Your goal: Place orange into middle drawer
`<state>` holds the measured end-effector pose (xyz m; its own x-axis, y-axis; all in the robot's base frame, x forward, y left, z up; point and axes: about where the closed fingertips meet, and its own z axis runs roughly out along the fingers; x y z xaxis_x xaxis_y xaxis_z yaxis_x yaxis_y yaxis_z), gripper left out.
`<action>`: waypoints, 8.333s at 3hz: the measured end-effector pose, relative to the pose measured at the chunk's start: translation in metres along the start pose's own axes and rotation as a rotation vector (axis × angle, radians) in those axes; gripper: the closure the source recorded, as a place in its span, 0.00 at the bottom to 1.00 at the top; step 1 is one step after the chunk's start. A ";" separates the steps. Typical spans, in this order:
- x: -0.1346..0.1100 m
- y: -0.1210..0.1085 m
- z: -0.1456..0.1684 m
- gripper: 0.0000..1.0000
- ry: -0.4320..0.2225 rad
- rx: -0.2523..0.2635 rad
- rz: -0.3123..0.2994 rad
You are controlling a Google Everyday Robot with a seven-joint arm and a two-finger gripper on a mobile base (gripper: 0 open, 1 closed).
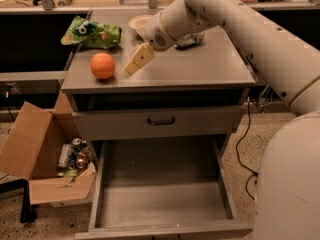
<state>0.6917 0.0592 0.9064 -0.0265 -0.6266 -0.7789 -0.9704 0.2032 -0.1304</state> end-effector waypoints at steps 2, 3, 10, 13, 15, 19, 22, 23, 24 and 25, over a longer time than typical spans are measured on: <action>-0.002 0.001 0.011 0.00 -0.008 -0.007 0.021; -0.001 -0.004 0.035 0.00 0.007 0.015 0.028; -0.015 0.004 0.041 0.93 -0.065 0.107 -0.034; -0.006 0.051 0.005 1.00 -0.059 0.023 -0.129; 0.027 0.158 0.005 1.00 0.043 -0.192 -0.226; 0.187 0.206 0.065 1.00 0.177 -0.326 0.027; 0.239 0.226 0.085 1.00 0.216 -0.337 0.138; 0.279 0.219 0.095 1.00 0.246 -0.282 0.226; 0.341 0.206 0.123 1.00 0.276 -0.221 0.349; 0.375 0.201 0.141 1.00 0.302 -0.202 0.419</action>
Offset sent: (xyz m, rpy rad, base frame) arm 0.0055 0.0208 -0.0096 0.0332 0.0399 -0.0256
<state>0.5209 -0.0289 0.5017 -0.4588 -0.7170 -0.5248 -0.8881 0.3514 0.2963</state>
